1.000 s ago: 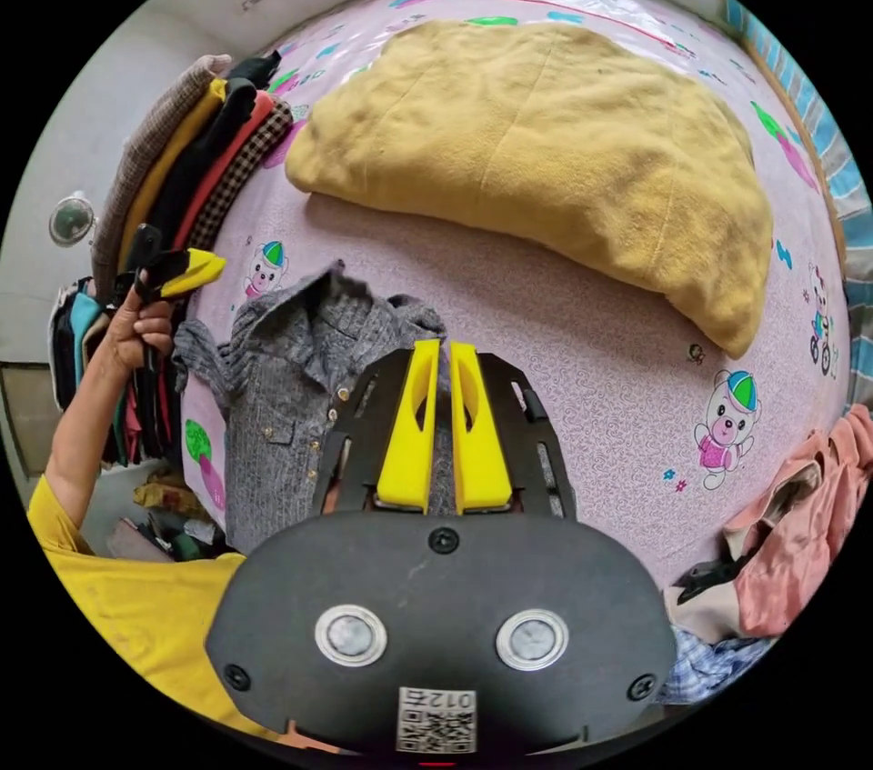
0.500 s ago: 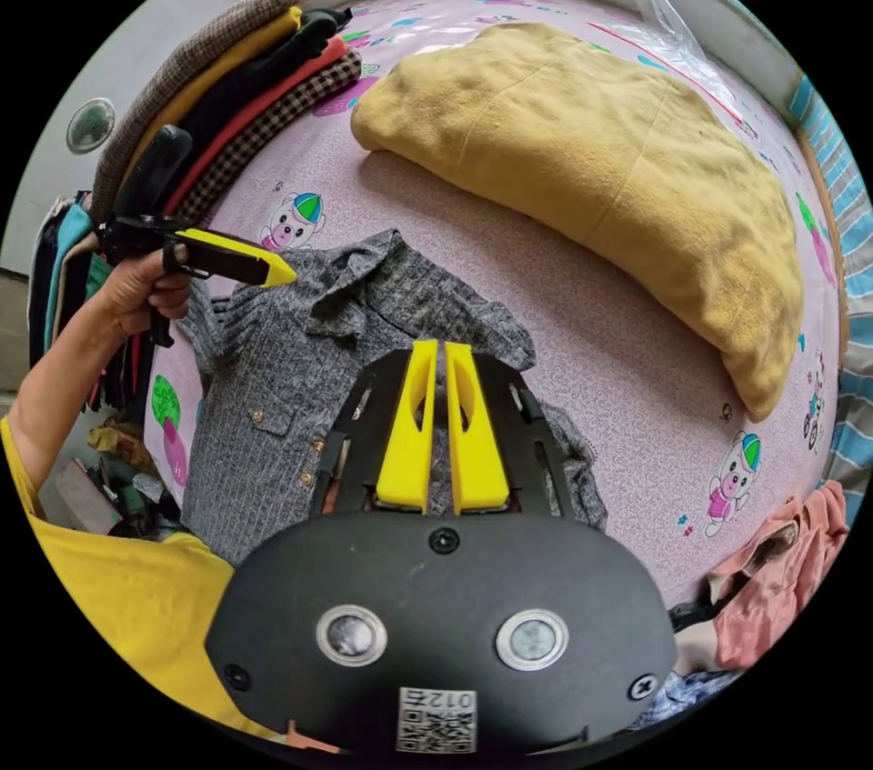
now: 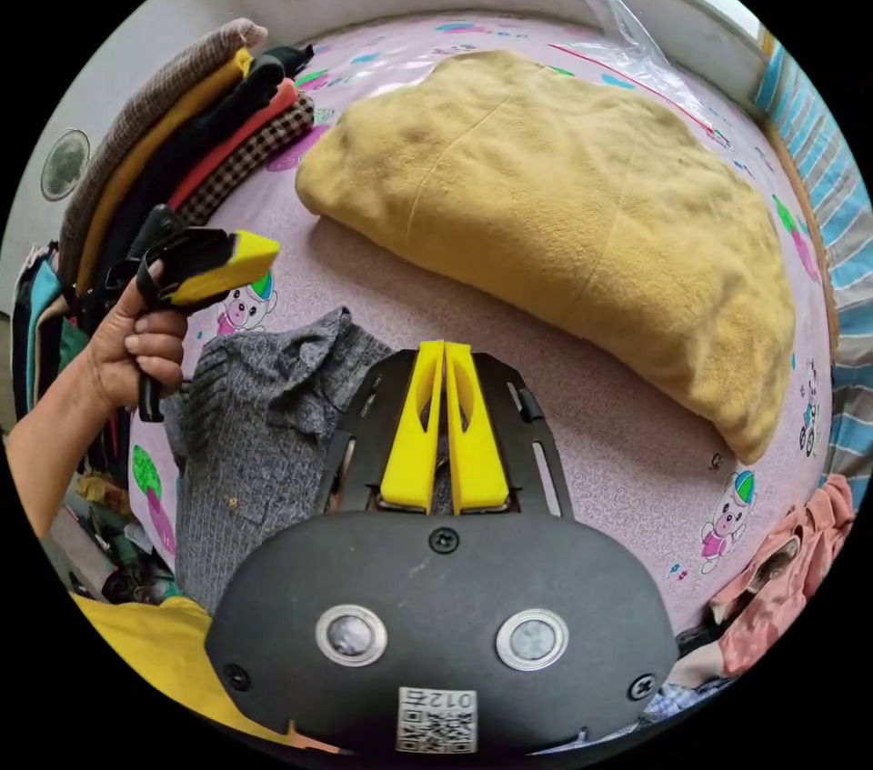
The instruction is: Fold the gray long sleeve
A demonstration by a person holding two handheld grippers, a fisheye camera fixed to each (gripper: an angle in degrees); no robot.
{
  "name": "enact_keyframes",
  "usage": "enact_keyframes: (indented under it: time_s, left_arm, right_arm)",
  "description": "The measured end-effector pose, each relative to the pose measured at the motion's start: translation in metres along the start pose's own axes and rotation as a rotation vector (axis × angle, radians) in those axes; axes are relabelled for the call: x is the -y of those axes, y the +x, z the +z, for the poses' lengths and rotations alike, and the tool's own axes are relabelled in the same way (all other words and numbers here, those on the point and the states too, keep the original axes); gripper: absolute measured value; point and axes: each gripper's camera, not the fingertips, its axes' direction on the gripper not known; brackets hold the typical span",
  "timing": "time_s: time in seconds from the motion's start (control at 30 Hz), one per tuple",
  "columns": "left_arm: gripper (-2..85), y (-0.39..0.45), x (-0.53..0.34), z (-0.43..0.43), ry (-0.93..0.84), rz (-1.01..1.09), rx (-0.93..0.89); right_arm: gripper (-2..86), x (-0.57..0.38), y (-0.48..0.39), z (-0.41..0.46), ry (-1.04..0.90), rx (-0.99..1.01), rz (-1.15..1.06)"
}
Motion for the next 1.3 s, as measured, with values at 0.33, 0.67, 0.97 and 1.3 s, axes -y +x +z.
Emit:
enact_keyframes:
  time_s: [0.33,0.67,0.97,1.3]
  left_arm:
    - [0.6,0.017,-0.013,-0.006,-0.196,0.096,0.418]
    - [0.5,-0.002,-0.016,0.020,-0.244,0.092,0.605]
    - [0.4,-0.018,-0.020,0.023,-0.242,0.097,0.688]
    - [0.7,-0.005,-0.036,0.030,-0.133,0.175,0.674]
  right_arm:
    - [6.9,-0.068,-0.089,-0.004,0.034,0.088,-0.446]
    - [7.0,-0.064,-0.128,0.041,0.002,-0.006,-0.392]
    - [2.9,-0.038,-0.051,0.004,0.030,0.072,-0.290]
    - [1.6,-0.032,0.033,-0.027,0.009,0.086,-0.139]
